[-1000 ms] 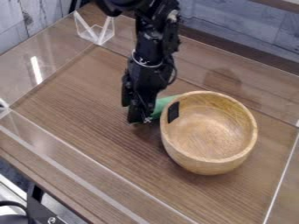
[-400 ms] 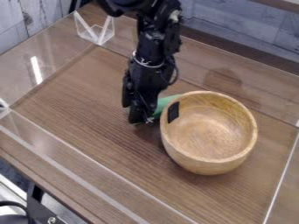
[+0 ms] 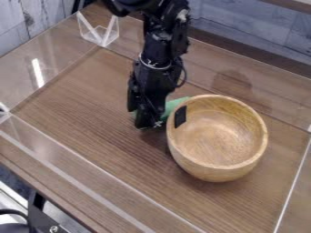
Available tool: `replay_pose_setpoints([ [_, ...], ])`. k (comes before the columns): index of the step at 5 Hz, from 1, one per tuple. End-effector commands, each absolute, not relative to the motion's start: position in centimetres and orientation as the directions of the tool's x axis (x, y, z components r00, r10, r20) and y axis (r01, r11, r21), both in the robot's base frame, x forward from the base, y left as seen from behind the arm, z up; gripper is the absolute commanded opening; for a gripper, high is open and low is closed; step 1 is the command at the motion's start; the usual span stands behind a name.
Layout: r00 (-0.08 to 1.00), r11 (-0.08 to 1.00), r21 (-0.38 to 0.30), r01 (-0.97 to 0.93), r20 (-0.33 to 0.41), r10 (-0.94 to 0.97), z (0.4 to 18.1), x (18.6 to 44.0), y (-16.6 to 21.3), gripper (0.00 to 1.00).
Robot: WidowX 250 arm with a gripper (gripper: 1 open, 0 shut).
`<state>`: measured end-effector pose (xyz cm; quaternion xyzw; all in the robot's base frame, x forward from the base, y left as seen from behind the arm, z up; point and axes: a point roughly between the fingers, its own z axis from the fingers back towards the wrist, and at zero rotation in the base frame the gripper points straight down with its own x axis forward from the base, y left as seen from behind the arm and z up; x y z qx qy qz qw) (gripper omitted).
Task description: Put green stick into wooden bowl
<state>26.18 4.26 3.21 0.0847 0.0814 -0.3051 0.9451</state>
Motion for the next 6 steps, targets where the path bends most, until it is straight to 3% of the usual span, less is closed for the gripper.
replay_pose_setpoints([
  [1,0.811,0.801,0.143,0.582,-0.165,-0.561,4.34,27.44,4.04,0.0],
  [6,0.846,0.835,0.145,0.531,-0.147,-0.512,4.79,27.75,3.66,0.0],
])
